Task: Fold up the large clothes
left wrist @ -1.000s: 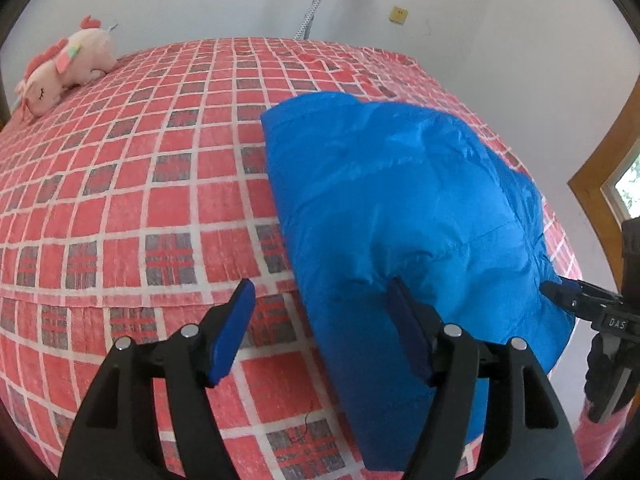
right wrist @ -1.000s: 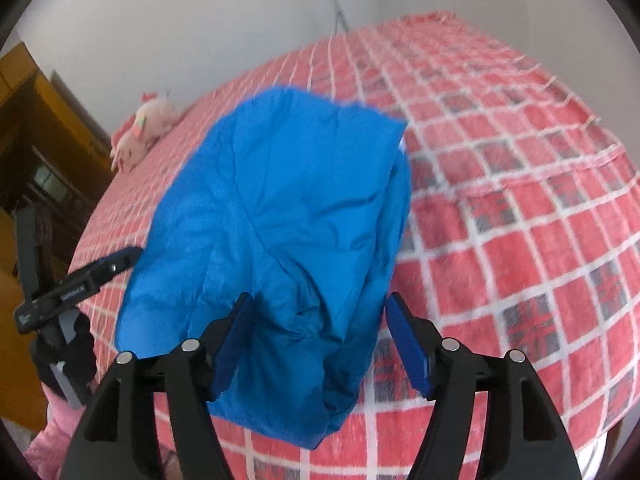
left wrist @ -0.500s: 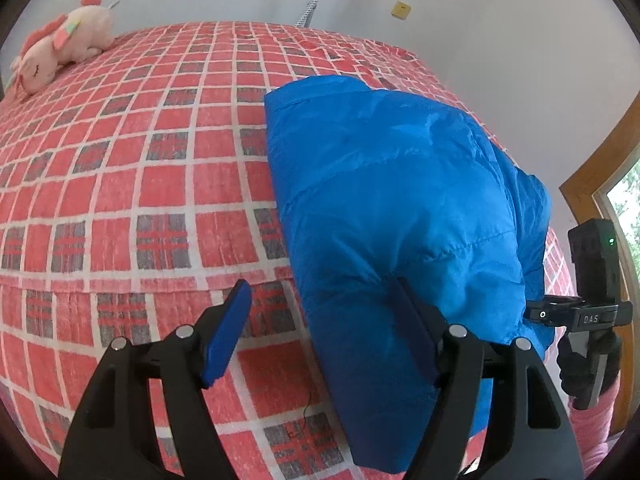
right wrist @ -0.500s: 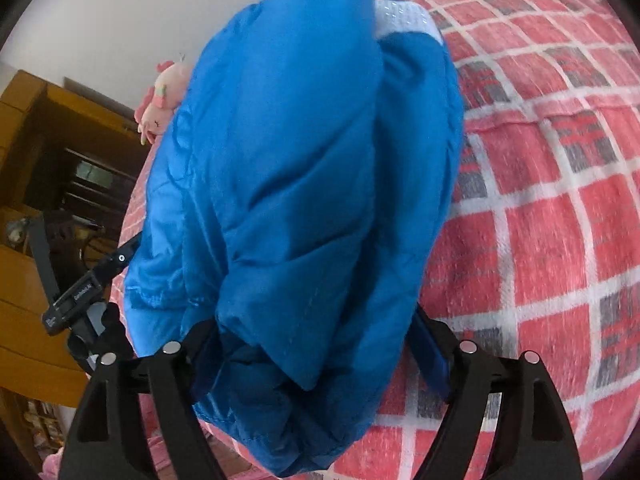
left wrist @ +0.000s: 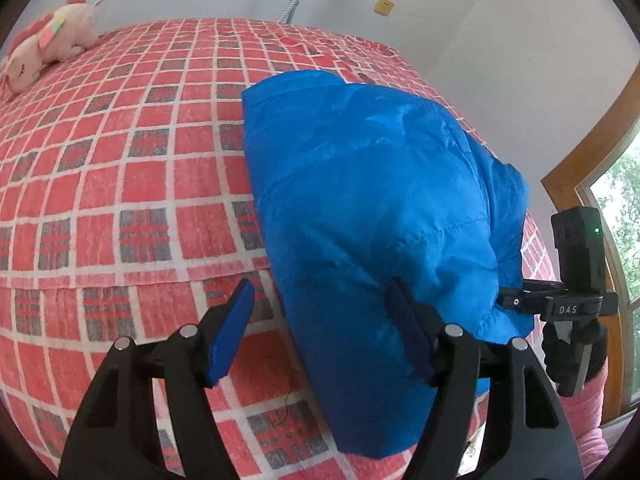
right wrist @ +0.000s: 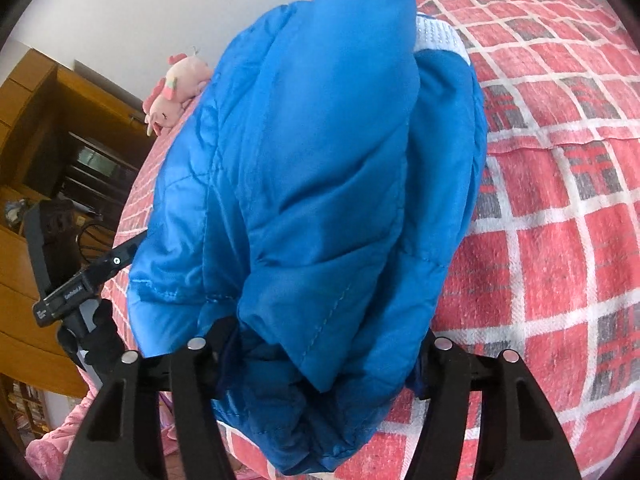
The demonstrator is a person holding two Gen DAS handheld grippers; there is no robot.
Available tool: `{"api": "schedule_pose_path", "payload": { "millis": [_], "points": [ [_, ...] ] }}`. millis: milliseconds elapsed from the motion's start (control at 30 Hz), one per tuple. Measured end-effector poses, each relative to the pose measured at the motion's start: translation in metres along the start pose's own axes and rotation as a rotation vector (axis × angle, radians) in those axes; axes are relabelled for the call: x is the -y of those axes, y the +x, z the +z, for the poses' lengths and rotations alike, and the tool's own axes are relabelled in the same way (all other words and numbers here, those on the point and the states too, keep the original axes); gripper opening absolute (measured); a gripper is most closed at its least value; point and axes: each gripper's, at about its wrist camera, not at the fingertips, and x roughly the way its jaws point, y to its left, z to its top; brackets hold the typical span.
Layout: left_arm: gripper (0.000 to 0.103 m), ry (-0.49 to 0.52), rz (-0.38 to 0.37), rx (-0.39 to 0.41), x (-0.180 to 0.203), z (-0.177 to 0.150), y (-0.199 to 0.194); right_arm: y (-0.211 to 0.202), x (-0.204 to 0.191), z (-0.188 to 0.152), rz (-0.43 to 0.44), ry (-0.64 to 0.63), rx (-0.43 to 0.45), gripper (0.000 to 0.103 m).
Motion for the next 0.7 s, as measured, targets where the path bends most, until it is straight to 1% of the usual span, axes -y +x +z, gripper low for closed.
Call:
{"api": "schedule_pose_path", "payload": {
  "millis": [100,200,267,300,367,400,433,467,533,567,600,633,700],
  "points": [
    [0.069,-0.016,-0.049,-0.019,-0.004,0.003,0.014,0.001,-0.002,0.000,-0.006,0.002,0.003,0.063],
    [0.069,-0.093,-0.171,-0.059,-0.021,0.004,0.031,0.005,-0.007,0.002,-0.013,0.004,0.005,0.063],
    [0.068,-0.126,-0.223,-0.065,-0.027,0.001,0.036,0.007,-0.011,0.003,-0.018,0.004,0.006,0.063],
    [0.066,-0.122,-0.225,-0.058,-0.027,0.000,0.036,0.008,-0.011,0.003,-0.020,0.003,0.006,0.062],
    [0.058,-0.091,-0.185,-0.030,-0.018,-0.003,0.031,0.008,-0.015,0.003,-0.031,-0.004,0.013,0.060],
    [0.055,-0.078,-0.161,-0.019,-0.013,-0.004,0.029,0.007,-0.018,0.003,-0.040,-0.016,0.022,0.057],
    [0.050,-0.072,-0.140,-0.008,-0.008,-0.004,0.026,0.006,-0.021,0.003,-0.048,-0.026,0.030,0.054],
    [0.043,-0.067,-0.131,0.001,-0.004,-0.004,0.023,0.005,-0.026,0.001,-0.062,-0.044,0.046,0.052],
    [0.036,-0.055,-0.115,0.029,0.002,-0.004,0.015,0.002,-0.033,0.000,-0.075,-0.064,0.069,0.046],
    [0.033,-0.047,-0.111,0.042,0.004,-0.004,0.012,-0.001,-0.036,0.001,-0.071,-0.069,0.087,0.045],
    [0.032,-0.037,-0.108,0.065,0.007,-0.004,0.006,-0.003,-0.036,0.002,-0.080,-0.044,0.092,0.042],
    [0.030,-0.033,-0.108,0.083,0.007,-0.004,0.001,-0.007,-0.039,0.005,-0.067,-0.053,0.111,0.041],
    [0.029,-0.014,-0.085,0.146,0.007,-0.003,-0.013,-0.010,-0.046,0.009,-0.050,-0.078,0.136,0.039]
  ]
}}
